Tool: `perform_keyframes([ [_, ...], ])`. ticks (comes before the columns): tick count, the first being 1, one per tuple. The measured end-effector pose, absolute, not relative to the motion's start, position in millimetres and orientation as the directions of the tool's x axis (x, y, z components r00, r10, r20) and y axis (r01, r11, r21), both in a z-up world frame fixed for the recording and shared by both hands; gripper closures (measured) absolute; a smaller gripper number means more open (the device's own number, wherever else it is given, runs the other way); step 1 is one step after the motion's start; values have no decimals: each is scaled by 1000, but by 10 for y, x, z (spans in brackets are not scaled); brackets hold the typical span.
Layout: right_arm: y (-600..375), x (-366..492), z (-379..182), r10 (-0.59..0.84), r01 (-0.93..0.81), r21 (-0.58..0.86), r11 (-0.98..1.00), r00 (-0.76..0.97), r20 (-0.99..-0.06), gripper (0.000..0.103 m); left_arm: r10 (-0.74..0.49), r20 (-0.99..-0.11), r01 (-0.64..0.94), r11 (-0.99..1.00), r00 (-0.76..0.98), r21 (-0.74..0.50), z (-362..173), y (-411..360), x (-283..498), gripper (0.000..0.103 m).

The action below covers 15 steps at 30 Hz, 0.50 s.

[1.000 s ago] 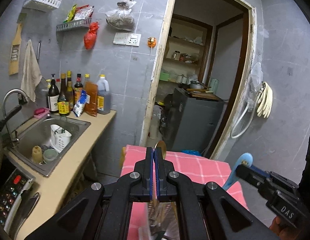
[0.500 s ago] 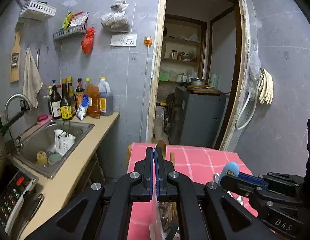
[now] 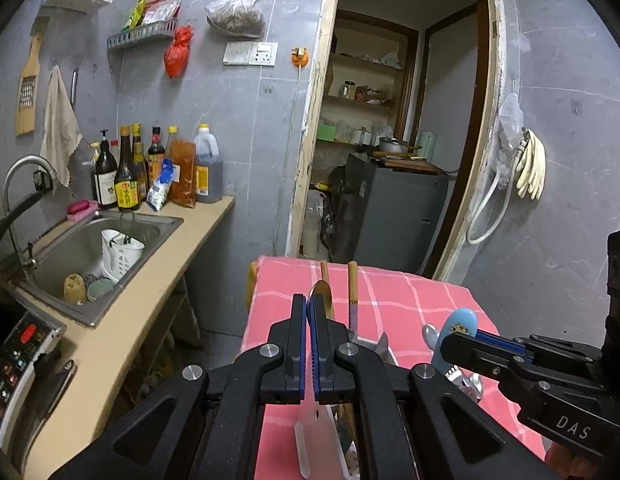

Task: Organize utensils
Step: 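Open the right tool over the caddy dropping the blue spoon while the left tool drops the gold spoon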

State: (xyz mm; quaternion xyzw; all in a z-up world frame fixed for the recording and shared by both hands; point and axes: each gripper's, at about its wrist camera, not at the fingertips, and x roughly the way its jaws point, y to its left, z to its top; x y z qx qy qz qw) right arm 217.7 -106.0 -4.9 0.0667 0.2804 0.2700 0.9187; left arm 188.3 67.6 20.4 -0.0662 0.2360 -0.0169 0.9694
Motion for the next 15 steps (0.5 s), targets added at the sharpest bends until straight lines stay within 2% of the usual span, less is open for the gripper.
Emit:
perform_keyframes([
  [15,-1032,2182,-98,528,-450,279,848,683,-505,94,-110,-471,22,982,875,-189,157,751,1867,100],
])
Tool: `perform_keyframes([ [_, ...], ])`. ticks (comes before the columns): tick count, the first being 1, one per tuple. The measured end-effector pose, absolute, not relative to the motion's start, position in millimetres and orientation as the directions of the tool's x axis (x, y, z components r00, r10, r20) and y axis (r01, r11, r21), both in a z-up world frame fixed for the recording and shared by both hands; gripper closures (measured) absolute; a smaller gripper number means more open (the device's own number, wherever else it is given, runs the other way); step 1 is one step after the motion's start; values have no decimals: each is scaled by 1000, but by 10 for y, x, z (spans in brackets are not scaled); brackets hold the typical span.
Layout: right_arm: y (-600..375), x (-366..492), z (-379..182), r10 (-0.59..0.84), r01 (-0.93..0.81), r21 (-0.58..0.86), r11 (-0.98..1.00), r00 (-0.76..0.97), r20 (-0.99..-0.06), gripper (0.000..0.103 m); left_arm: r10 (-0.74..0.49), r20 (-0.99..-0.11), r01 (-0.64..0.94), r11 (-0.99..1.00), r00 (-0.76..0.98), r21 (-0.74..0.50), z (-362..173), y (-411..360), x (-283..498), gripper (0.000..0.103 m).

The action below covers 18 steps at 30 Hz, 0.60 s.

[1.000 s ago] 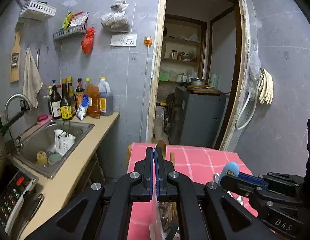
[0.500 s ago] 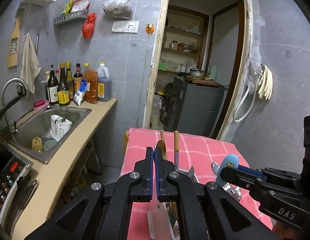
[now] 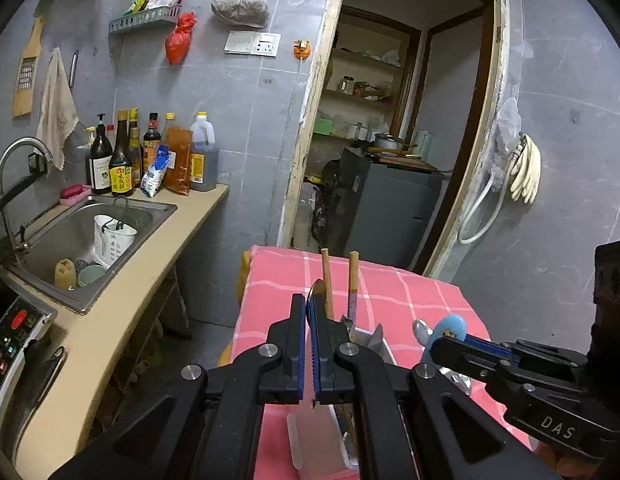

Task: Organize utensils
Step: 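Open the right tool over the caddy dropping the blue spoon while the left tool drops the gold spoon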

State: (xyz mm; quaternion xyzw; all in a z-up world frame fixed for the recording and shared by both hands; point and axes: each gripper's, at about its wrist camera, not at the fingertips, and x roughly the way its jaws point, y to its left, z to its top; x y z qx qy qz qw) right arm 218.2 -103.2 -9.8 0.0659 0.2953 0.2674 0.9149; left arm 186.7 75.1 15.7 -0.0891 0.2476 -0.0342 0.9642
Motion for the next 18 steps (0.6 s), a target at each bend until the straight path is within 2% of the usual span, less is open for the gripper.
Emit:
perform_keyframes([
  [9,-1080,2149,-102,532,-443,295,846,681,-503,92,-175,-483,53,965,858,-256,135,793,1852,99],
  [12,-1125,2126,-72,528,-436,297,849,693,-491,85,-191,-485,62,961,854,-270,139,775,1841,97],
  [13,-1155,2108,-59,526,-432,301,850,700,-483,78,-194,-484,63,960,853,-274,143,769,1835,96],
  [14,-1184,2091,-49,523,-426,303,852,707,-475,69,-199,-479,68,959,855,-276,152,758,1824,94],
  [15,-1222,2065,-30,517,-418,305,856,719,-465,66,-202,-476,72,958,856,-276,161,750,1812,92],
  [18,-1335,2038,35,498,-399,302,866,746,-443,61,-213,-456,85,955,864,-284,200,713,1771,71],
])
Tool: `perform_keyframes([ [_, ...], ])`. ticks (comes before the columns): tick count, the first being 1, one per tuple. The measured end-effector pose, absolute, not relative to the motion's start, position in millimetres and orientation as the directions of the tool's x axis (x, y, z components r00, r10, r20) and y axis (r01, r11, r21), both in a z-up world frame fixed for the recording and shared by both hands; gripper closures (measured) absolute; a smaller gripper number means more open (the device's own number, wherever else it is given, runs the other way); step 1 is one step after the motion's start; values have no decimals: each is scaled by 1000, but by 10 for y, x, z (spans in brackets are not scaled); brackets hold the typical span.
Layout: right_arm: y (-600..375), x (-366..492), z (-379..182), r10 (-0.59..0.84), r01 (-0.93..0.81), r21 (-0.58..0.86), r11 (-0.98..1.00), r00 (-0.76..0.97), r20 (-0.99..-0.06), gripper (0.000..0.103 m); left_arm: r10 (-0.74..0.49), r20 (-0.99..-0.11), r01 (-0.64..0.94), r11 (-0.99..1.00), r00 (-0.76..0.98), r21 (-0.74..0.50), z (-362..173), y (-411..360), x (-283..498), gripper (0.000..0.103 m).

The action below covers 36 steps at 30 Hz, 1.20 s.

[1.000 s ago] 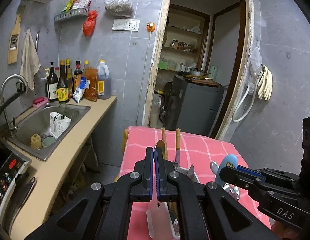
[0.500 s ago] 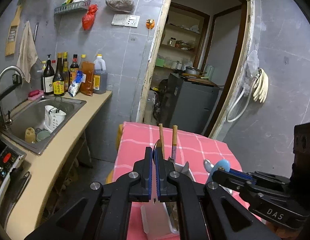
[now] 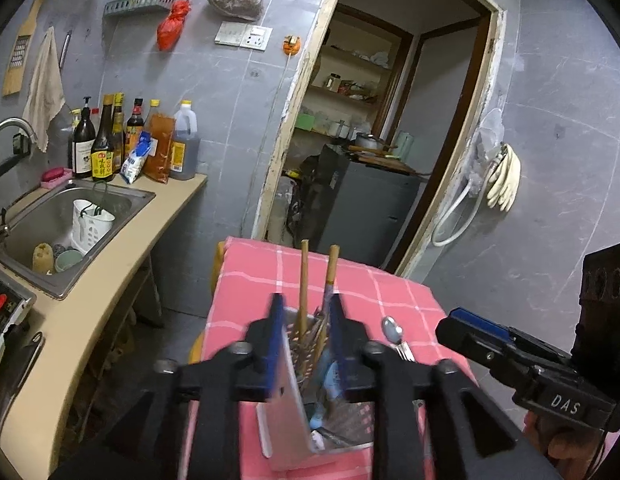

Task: Organize utensils
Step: 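Open the right tool over the caddy dropping the blue spoon while the left tool drops the gold spoon, then move both tools back over the remaining silver cutlery on the tablecloth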

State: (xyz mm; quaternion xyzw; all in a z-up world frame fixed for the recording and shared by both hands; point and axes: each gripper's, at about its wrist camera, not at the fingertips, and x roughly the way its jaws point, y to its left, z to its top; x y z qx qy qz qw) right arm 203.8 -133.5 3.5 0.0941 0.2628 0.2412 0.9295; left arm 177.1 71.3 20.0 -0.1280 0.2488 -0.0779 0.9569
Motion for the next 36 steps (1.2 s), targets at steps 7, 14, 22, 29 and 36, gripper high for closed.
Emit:
perform_keyframes([
  [7,-1732,1894,164,416,-313,304,900,826,-380,20,-227,-411,104,948,883,-301,324,563,1738,34],
  [14,-2311,1730,240,281,-180,303,936,899,-336,1,-244,-354,148,949,903,-277,481,214,1687,0],
  [22,-2926,1673,114,179,-59,296,953,901,-395,2,-299,-381,201,940,875,-275,481,-264,1821,0],
  [29,-3369,1739,-276,167,2,323,946,853,-494,1,-330,-459,233,938,825,-256,288,-733,2045,0],
  [36,-3641,1907,-769,199,28,361,932,793,-576,1,-322,-582,200,943,746,-266,-98,-1063,2397,0],
])
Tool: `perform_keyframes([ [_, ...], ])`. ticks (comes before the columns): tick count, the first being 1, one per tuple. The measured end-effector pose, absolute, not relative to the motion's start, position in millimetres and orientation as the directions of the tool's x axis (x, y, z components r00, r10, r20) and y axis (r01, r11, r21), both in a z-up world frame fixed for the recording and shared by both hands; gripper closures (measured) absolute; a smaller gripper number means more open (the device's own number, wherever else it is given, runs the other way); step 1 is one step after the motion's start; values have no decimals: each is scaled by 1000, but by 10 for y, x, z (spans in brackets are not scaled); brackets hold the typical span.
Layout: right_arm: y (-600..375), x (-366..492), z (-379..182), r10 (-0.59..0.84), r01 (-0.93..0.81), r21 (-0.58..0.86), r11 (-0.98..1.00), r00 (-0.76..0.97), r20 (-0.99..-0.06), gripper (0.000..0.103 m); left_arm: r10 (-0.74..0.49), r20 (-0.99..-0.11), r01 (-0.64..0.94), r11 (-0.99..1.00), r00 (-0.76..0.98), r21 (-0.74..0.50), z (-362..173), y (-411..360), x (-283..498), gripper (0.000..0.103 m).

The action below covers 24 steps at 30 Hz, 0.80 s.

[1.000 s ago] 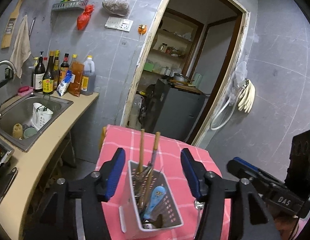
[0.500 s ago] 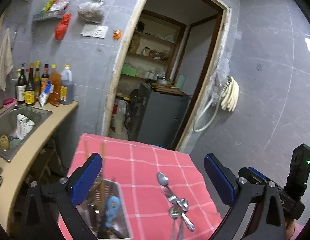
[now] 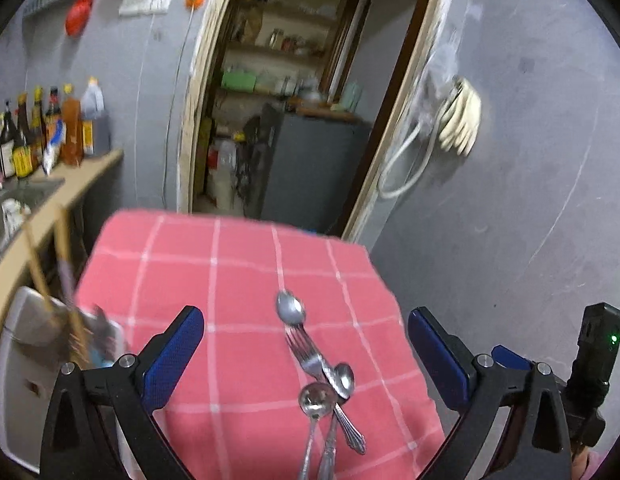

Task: Organize utensils
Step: 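Move both tools back over the remaining silver cutlery on the tablecloth, then close the left tool on the silver fork while the right tool grasps a silver spoon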

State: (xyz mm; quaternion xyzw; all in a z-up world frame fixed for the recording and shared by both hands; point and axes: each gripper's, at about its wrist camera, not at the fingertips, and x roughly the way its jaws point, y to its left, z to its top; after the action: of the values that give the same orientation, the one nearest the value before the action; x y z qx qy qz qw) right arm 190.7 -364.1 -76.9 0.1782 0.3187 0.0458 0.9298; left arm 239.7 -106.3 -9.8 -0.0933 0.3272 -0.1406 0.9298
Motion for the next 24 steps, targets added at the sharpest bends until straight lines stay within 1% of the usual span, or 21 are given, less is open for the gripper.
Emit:
perform_keyframes([
  [5,-3695,2102,-1118,273,-8,398,918,739,-616,1,-317,-682,131,941,659,-311,-485,-1165,2688,1],
  [10,-3672,2297,-1381,351,-58,436,898,691,-631,2,-314,-736,72,937,599,-341,-804,-1180,2911,2],
  [12,-3626,2380,-1471,380,-84,447,891,676,-631,4,-316,-746,54,934,585,-354,-905,-1179,2993,4],
  [13,-3585,2432,-1519,399,-104,451,886,664,-632,10,-322,-753,45,931,574,-363,-969,-1180,3041,8],
  [14,-3543,2478,-1561,412,-120,452,884,655,-633,20,-326,-756,43,929,568,-369,-1004,-1183,3062,14],
  [15,-3523,2517,-1585,416,-127,449,884,651,-635,24,-334,-761,42,926,556,-376,-1057,-1192,3103,18],
  [16,-3477,2574,-1631,430,-143,450,881,639,-639,30,-342,-767,42,923,543,-382,-1113,-1206,3152,24],
  [17,-3461,2611,-1661,441,-154,454,878,630,-639,33,-351,-771,44,920,532,-388,-1162,-1221,3188,30],
  [18,-3420,2664,-1701,460,-171,462,870,619,-636,35,-361,-773,47,917,521,-396,-1219,-1235,3229,32],
  [20,-3371,2731,-1743,486,-198,471,860,602,-634,46,-377,-775,53,911,508,-408,-1304,-1256,3290,37],
  [24,-3303,2860,-1829,515,-225,482,847,574,-637,59,-403,-771,64,901,493,-430,-1432,-1286,3393,44],
])
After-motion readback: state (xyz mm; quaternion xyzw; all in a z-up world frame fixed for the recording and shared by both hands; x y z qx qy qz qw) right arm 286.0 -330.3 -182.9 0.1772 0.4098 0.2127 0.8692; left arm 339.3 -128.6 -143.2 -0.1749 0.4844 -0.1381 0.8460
